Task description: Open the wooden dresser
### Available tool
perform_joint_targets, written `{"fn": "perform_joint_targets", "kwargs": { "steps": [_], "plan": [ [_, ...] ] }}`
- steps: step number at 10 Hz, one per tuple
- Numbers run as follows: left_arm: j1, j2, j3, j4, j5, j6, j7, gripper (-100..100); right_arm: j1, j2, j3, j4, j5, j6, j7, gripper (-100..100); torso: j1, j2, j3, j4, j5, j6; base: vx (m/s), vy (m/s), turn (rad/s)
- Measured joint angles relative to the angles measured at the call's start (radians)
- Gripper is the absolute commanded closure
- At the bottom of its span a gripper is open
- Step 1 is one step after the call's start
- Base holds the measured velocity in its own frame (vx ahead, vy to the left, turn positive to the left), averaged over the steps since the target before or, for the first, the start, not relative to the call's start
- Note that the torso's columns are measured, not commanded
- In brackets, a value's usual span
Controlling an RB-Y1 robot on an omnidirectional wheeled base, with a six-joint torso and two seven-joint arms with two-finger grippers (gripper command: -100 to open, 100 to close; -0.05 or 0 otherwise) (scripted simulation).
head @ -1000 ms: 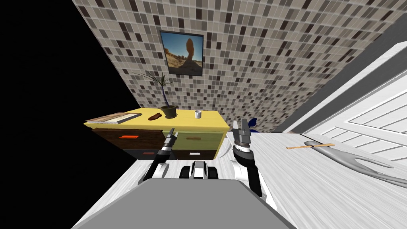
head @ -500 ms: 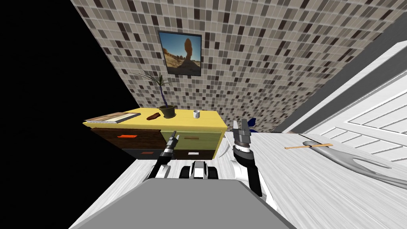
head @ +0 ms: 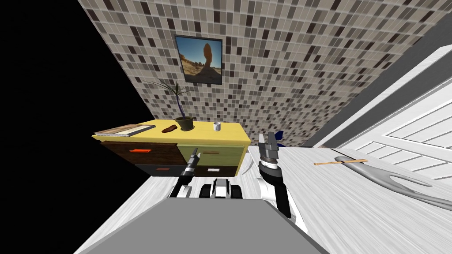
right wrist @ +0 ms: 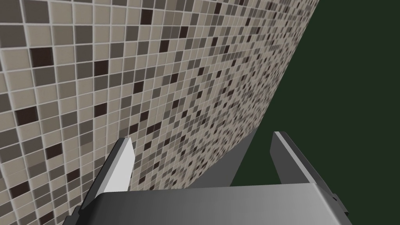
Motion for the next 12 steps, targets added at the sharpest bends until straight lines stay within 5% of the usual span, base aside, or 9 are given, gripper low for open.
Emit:
{"fn": "perform_joint_targets", "kwargs": {
  "steps": [8, 11, 12],
  "plan": [
    [-0.020, -0.161, -0.020, 0.158, 0.003, -0.021, -0.005, -100, 0.000, 0.000, 0.000, 0.000, 0.000, 0.000, 0.000, 0, 0.001, 0.000, 0.000, 0.000, 0.000, 0.000, -0.006, -0.038, 0.004],
    [-0.025, -0.179, -0.018, 0.153, 0.004, -0.007, -0.005, -100, 0.000, 0.000, 0.000, 0.000, 0.000, 0.000, 0.000, 0, 0.001, -0.002, -0.001, 0.000, 0.000, 0.000, 0.027, 0.001, 0.001],
    [-0.026, -0.180, -0.018, 0.152, 0.004, -0.004, -0.006, 100, 0.000, 0.000, 0.000, 0.000, 0.000, 0.000, 0.000, 0, 0.001, 0.000, 0.000, 0.000, 0.000, 0.000, 0.000, 0.000, 0.000]
  ]
}}
